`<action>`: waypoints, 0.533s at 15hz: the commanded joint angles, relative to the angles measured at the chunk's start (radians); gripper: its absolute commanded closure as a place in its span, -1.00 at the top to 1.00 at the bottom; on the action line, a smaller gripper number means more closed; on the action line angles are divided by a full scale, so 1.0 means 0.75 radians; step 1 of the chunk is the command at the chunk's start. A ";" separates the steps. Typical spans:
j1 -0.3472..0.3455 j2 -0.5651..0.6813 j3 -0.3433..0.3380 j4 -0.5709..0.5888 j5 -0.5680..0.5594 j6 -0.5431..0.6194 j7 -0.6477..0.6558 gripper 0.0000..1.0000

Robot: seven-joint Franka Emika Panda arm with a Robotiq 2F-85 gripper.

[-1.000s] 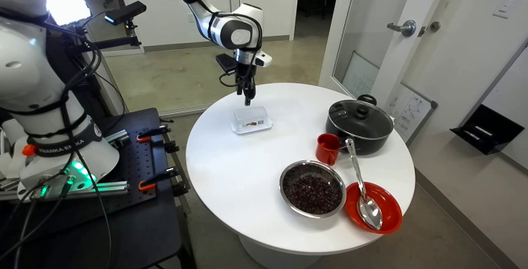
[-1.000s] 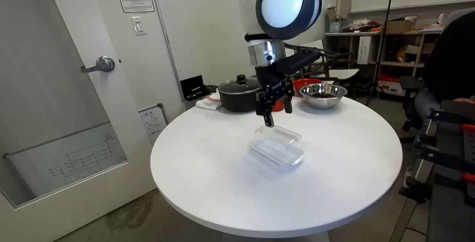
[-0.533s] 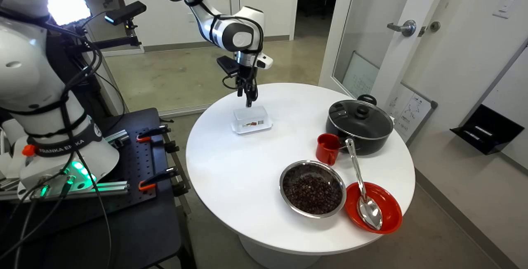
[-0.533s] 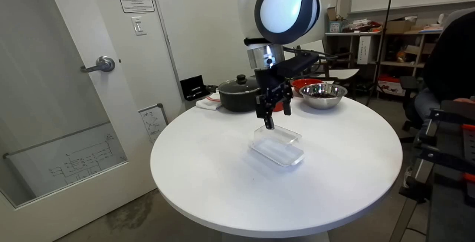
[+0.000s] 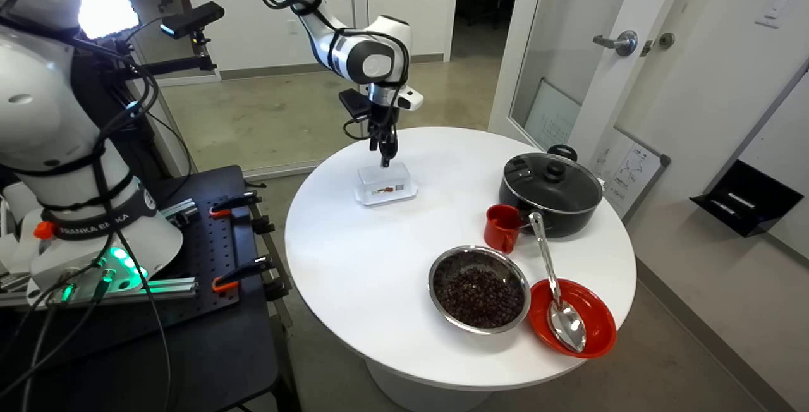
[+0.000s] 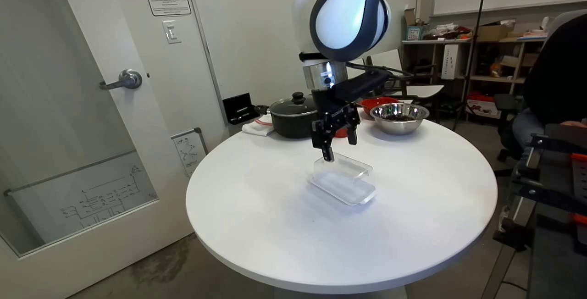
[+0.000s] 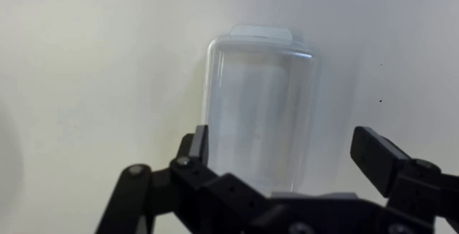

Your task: Remove the upside down clear bowl from the white lid

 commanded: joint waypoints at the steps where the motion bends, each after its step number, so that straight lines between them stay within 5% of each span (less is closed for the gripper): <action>1: -0.016 0.053 0.006 0.063 0.032 -0.013 -0.023 1.00; 8: -0.035 0.100 0.011 0.108 0.062 -0.022 -0.042 1.00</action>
